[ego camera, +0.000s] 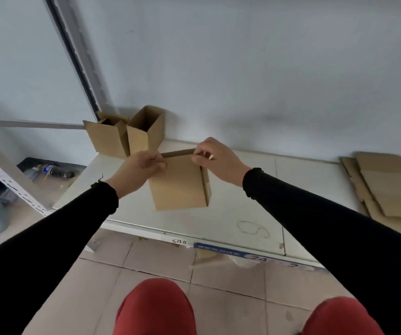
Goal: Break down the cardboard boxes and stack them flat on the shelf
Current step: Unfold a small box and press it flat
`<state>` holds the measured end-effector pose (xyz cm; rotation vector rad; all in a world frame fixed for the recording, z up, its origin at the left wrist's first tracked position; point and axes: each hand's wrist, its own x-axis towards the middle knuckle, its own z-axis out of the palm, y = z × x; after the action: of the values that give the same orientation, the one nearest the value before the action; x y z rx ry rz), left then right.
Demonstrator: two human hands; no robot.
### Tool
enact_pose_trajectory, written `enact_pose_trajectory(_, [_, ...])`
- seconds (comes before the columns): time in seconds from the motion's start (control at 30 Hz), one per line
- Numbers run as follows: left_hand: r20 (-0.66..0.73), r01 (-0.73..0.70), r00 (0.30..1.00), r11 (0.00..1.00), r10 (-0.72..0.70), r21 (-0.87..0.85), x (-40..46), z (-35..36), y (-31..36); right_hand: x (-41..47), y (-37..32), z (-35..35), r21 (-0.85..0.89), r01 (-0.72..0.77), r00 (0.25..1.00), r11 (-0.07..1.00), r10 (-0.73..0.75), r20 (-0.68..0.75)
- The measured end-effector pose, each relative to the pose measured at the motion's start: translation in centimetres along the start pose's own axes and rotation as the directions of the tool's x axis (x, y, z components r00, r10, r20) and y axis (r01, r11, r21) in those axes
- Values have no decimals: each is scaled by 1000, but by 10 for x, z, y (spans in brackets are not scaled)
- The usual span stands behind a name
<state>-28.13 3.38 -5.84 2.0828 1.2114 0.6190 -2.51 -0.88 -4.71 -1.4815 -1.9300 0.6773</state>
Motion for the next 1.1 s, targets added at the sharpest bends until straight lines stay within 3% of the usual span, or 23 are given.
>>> enact_pose_trajectory(0.13, [51, 9, 999, 969, 4, -248, 6, 61, 48, -68, 25, -57, 175, -169, 981, 970, 183, -67])
enact_pose_trajectory(0.3, [-3, 72, 996, 837, -87, -543, -7, 134, 79, -161, 67, -89, 377, -394, 911, 838, 410, 41])
enact_pose_trajectory(0.4, [79, 118, 993, 777, -88, -618, -24, 173, 89, -191, 85, -89, 449, -409, 883, 794, 469, -25])
enact_pose_trajectory(0.5, [150, 217, 976, 749, -158, -626, -44, 199, 99, -207, 96, -93, 442, -363, 887, 820, 450, -105])
enact_pose_trajectory(0.57, [60, 216, 970, 730, -234, -648, -51, 204, 109, -217, 99, -94, 376, -341, 913, 862, 399, -86])
enact_pose_trajectory(0.67, [-157, 65, 974, 860, -166, -507, -47, 200, 121, -226, 102, -88, 280, -321, 943, 905, 333, 5])
enact_pose_trajectory(0.73, [-91, 3, 995, 966, -27, -259, -38, 199, 126, -229, 103, -84, 258, -315, 948, 913, 314, 44])
enact_pose_trajectory(0.8, [70, -39, 996, 995, 46, -91, -29, 201, 130, -232, 104, -80, 257, -325, 945, 910, 320, 60])
enact_pose_trajectory(0.87, [129, -44, 990, 998, 48, -36, -23, 204, 130, -234, 105, -78, 278, -349, 936, 895, 345, 67])
enact_pose_trajectory(1.03, [106, -68, 992, 997, 63, 45, -13, 207, 133, -236, 99, -74, 429, -412, 905, 804, 415, 91])
enact_pose_trajectory(1.1, [121, -56, 991, 997, 49, 56, -8, 208, 135, -233, 97, -70, 370, -403, 890, 837, 452, -55])
